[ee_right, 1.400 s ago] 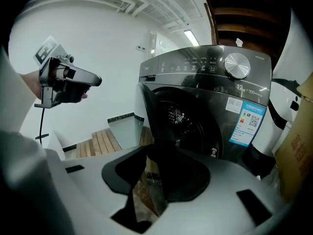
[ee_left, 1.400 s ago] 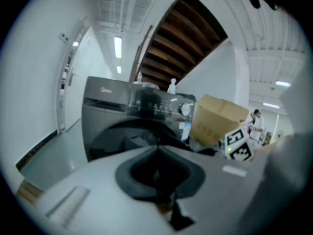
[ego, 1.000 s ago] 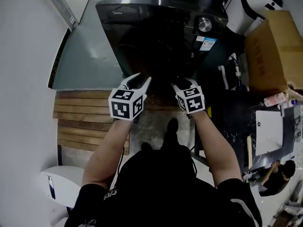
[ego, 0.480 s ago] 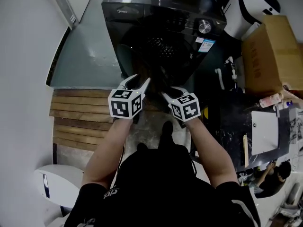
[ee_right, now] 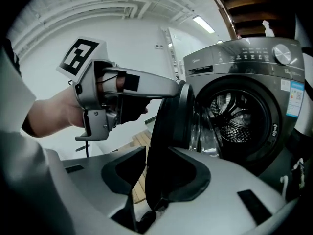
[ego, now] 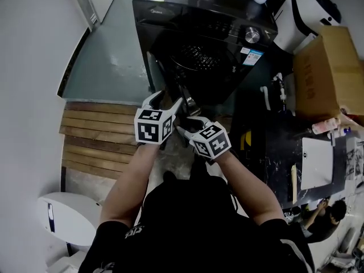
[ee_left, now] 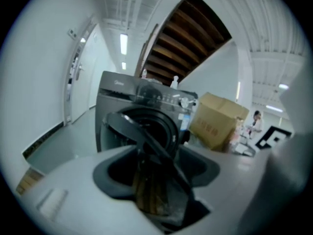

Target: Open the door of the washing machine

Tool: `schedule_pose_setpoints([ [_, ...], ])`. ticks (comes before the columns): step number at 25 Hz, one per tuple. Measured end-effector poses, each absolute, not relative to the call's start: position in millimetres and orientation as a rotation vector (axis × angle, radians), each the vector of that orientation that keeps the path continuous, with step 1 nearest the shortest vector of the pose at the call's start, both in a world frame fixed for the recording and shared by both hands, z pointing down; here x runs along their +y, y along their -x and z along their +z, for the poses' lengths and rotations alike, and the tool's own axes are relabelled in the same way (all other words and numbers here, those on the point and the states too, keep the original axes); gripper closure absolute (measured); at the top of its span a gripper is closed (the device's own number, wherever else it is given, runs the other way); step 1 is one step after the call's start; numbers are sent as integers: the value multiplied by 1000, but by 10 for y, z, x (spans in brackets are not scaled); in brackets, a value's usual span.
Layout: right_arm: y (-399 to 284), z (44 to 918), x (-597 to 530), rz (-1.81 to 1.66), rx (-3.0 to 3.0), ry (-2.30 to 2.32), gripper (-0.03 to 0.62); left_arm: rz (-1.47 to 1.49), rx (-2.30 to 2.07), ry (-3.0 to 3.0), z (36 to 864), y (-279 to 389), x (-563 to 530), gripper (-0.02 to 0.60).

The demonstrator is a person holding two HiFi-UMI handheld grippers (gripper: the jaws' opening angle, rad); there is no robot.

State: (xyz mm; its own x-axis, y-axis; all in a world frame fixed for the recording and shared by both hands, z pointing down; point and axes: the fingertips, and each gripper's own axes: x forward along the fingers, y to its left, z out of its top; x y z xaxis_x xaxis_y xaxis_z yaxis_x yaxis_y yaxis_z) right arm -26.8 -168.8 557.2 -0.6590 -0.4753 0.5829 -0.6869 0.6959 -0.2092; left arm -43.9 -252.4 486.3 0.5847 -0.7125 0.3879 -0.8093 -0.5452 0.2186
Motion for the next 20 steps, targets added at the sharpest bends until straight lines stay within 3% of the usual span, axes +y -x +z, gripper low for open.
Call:
schedule_pose_setpoints([
  [11,604,5545,-1403,576,-2453,-799,471,425,-1323,-2449,4963,954,-2409,304],
  [14,635,5512,-1383,603,-2472,-815,471,438,-1351,-2442,4959,1122,-2361,339],
  [16,648,5481,-1394,622,-2486,-831,473,457,-1378,-2444,4951,1228,-2342,395],
  [20,650,5426,-1435,629,-2497,-866,476,482,-1441,-2422,4977,1483,-2345,413],
])
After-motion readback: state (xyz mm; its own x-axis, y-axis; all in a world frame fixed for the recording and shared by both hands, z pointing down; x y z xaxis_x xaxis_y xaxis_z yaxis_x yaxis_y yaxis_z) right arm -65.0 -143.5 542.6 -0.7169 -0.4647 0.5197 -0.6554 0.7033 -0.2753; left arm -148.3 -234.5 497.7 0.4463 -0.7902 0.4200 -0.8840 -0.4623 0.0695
